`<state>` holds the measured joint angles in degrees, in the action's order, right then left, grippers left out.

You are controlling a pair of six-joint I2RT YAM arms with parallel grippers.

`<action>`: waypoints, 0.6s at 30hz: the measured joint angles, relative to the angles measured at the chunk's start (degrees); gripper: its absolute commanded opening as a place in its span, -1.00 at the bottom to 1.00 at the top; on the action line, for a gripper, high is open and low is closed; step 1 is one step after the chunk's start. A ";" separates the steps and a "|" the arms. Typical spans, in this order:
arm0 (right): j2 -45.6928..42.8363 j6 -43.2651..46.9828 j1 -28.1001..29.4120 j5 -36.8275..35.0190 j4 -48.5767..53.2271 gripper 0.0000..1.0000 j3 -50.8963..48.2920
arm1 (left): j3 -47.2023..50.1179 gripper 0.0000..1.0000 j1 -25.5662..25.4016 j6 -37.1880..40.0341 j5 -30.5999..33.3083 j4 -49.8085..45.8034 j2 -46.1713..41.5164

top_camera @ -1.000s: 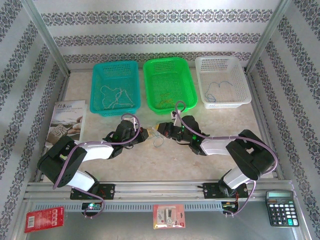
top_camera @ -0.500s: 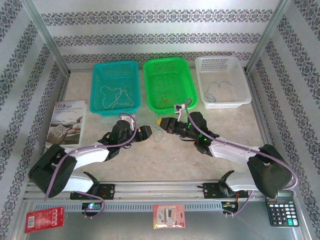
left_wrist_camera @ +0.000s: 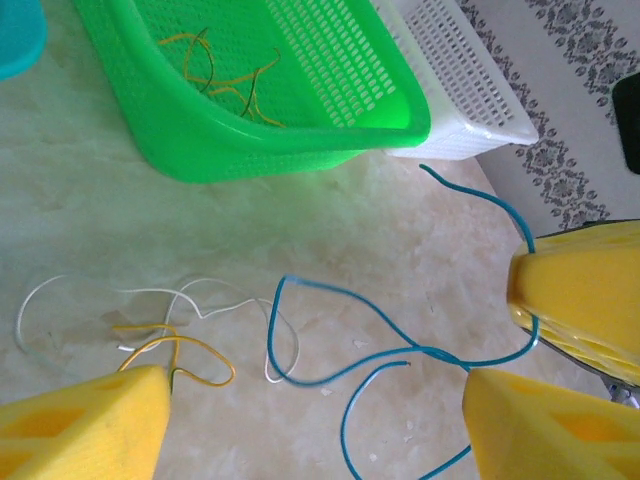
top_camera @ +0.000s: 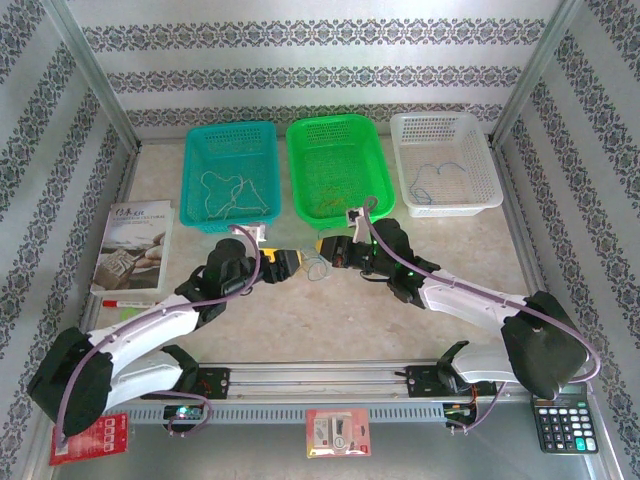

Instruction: Untangle the cables

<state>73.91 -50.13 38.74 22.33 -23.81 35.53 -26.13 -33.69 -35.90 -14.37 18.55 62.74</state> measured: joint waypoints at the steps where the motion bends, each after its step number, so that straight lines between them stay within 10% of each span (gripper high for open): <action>1: -0.07 0.26 0.15 -0.09 0.26 -1.00 0.20 | -0.37 0.44 0.00 0.44 -0.61 0.04 0.76; 18: -0.31 1.05 1.66 -1.07 2.01 -1.00 2.32 | -0.33 0.35 -2.08 0.87 -6.10 4.79 6.91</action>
<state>73.60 -49.08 40.40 21.26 -21.80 37.85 -26.46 -35.77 -35.03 -20.47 23.33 69.65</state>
